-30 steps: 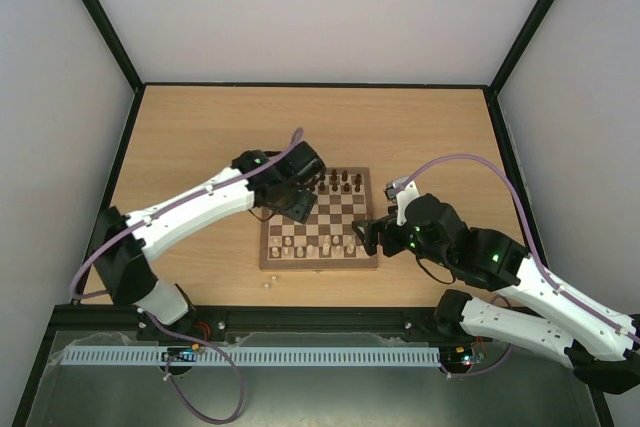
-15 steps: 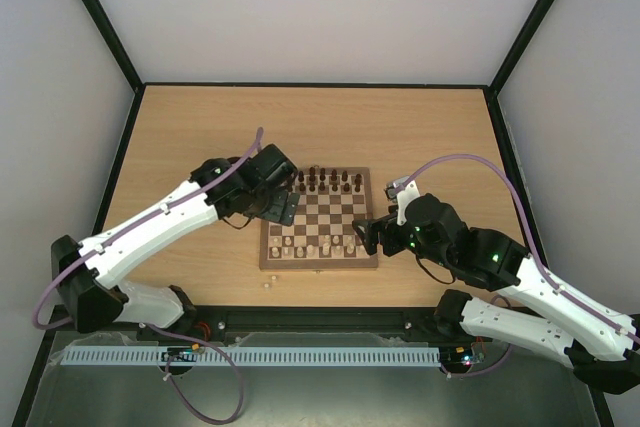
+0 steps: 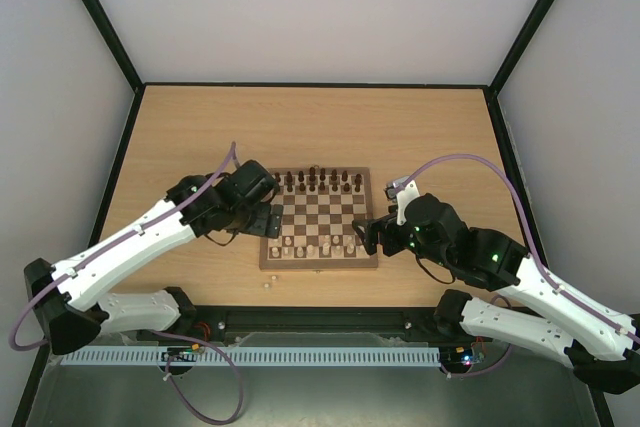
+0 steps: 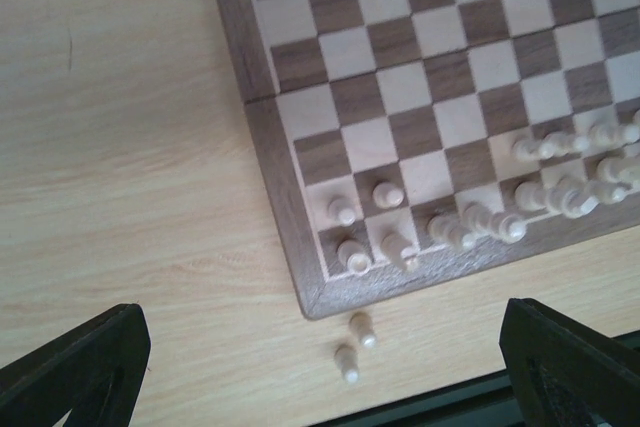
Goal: Set up the chess pieces on the board
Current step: Pick up the chess piece at the center of the board.
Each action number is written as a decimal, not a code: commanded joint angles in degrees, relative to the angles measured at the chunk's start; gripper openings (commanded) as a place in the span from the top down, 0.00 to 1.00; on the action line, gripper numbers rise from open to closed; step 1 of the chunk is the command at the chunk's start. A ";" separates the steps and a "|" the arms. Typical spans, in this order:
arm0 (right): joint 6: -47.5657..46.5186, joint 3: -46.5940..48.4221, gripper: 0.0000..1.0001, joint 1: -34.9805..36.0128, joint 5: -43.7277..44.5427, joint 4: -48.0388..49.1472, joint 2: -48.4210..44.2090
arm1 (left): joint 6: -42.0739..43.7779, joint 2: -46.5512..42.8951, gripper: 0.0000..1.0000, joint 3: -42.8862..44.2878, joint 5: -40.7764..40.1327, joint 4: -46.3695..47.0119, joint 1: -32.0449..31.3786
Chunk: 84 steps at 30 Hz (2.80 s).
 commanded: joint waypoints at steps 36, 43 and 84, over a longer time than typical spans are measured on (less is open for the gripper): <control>-0.24 -0.55 0.01 -0.11 0.38 0.18 0.26 | -17.11 -5.06 0.01 -16.42 0.70 2.20 -15.76; -0.20 -0.67 0.01 -0.10 0.33 0.32 0.44 | -19.36 -5.08 0.11 -19.28 1.69 3.96 -18.77; -0.77 -0.94 0.05 -0.10 -0.81 0.90 0.10 | -12.89 6.60 0.57 -27.47 5.05 16.72 -17.66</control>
